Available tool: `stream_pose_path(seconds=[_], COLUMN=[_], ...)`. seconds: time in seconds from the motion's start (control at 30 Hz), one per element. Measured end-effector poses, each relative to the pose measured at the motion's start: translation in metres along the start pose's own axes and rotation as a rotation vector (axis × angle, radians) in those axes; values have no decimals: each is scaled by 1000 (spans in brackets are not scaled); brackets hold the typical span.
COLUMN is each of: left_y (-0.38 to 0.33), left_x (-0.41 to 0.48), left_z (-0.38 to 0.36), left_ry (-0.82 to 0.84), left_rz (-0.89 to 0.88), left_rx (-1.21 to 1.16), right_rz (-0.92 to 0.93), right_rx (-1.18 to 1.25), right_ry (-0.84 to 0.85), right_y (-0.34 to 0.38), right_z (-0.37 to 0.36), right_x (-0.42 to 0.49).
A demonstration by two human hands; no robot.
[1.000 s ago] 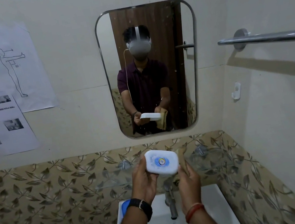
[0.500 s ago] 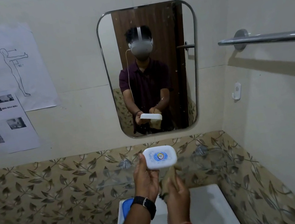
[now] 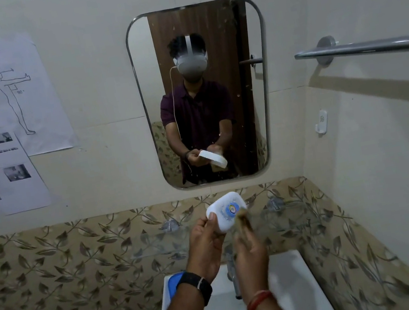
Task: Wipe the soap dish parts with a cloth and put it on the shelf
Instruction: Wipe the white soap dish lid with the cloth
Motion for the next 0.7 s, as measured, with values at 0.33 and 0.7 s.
stream_pose_path(seconds=[0.33,0.7], left_y=[3,12], left_x=[-10,-15], left_z=[-3,9], left_ry=[-12,13], left_rz=[-37,-31], left_rx=[-64,69], right_rz=[167,266], right_rx=[-199,-307], right_ry=[28,188], right_y=[23,27], right_z=[3,14], right_x=[8,43])
Point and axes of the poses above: each hand's wrist, its own x-axis towards the middle knuckle, its own z-axis out of the back of the hand, y = z × x, the point moved 7 cm from there along x, towards the middle knuckle, and after that the axes turned 4 degrees about -y, right-handed, at the moved point
